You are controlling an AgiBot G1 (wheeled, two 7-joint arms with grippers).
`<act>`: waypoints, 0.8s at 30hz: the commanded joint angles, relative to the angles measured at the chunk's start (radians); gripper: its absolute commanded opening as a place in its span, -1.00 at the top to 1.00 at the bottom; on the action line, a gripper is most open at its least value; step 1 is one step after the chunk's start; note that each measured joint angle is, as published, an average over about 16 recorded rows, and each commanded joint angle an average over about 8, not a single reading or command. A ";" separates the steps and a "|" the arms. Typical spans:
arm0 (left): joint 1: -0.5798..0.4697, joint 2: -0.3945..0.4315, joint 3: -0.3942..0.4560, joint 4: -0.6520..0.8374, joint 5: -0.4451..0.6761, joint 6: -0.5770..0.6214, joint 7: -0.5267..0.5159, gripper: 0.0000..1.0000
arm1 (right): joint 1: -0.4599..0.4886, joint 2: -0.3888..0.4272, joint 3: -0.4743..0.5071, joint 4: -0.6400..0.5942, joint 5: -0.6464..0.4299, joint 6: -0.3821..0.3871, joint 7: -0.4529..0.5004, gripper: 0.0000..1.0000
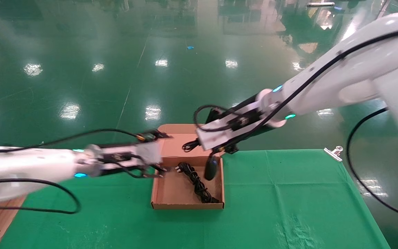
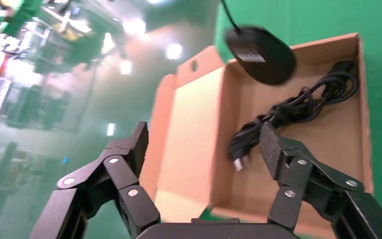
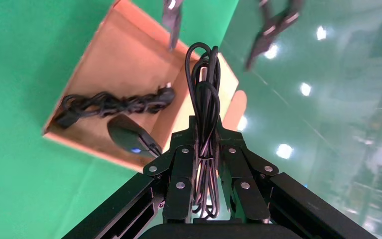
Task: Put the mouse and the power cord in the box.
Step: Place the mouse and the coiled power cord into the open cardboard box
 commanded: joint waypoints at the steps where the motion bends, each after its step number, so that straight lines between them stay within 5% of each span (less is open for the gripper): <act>1: 0.001 -0.047 -0.021 -0.012 -0.031 0.040 0.010 -1.00 | -0.023 -0.002 -0.026 0.053 0.008 0.040 0.031 1.00; 10: 0.063 -0.214 -0.074 -0.087 -0.105 0.101 0.011 -1.00 | -0.124 -0.005 -0.208 0.250 0.075 0.319 0.154 1.00; 24: 0.150 -0.266 -0.093 -0.087 -0.131 0.068 0.033 -1.00 | -0.151 -0.001 -0.443 0.299 0.119 0.466 0.276 1.00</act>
